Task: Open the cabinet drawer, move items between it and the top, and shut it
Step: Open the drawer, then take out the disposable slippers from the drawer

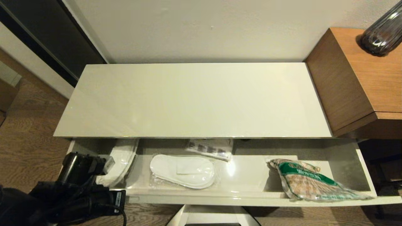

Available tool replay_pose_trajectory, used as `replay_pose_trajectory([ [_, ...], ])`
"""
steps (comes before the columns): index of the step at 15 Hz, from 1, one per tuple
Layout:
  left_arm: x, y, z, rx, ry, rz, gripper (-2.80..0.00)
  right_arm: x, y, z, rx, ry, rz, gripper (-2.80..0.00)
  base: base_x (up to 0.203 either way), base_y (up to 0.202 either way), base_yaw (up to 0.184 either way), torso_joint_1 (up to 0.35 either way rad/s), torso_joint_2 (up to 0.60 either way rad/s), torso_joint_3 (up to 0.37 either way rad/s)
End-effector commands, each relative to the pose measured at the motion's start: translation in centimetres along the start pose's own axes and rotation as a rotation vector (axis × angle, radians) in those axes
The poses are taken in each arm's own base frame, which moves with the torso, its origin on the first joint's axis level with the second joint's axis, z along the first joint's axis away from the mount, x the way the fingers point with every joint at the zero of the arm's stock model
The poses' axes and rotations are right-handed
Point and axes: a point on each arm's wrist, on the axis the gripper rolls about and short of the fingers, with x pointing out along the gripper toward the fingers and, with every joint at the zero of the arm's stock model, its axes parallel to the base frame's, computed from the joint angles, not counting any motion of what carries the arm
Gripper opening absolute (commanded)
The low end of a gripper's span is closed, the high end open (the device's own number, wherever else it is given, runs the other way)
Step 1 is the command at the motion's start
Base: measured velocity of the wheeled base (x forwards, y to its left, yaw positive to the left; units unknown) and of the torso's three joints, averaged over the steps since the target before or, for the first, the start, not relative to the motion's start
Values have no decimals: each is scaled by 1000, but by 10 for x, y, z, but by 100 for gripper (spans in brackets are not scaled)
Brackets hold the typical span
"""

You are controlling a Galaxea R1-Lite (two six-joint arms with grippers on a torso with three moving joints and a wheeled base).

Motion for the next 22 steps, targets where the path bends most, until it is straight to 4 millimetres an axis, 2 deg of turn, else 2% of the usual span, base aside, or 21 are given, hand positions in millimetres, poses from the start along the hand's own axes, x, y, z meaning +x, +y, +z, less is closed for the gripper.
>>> replay_pose_trajectory([
  [1,-28,-3,-8,4,-72,-41,-280,0,0,0,-1,1,1,-280,0,0,0,0,0,0],
  [5,-90,0,-29,-29,-56,-164,-280,0,0,0,-1,1,1,-280,0,0,0,0,0,0],
  [8,-141,1,-28,-107,-44,-299,-280,0,0,0,-1,1,1,-280,0,0,0,0,0,0],
  [12,-144,0,-25,-169,-53,-310,-280,0,0,0,-1,1,1,-280,0,0,0,0,0,0],
  [15,-147,-2,-15,-183,-142,-335,-280,0,0,0,1,1,1,-280,0,0,0,0,0,0],
  [20,-167,0,-9,-194,-245,-271,-280,0,0,0,1,1,1,-280,0,0,0,0,0,0],
  [22,-185,2,-5,-201,-276,-239,-280,0,0,0,-1,1,1,-280,0,0,0,0,0,0],
])
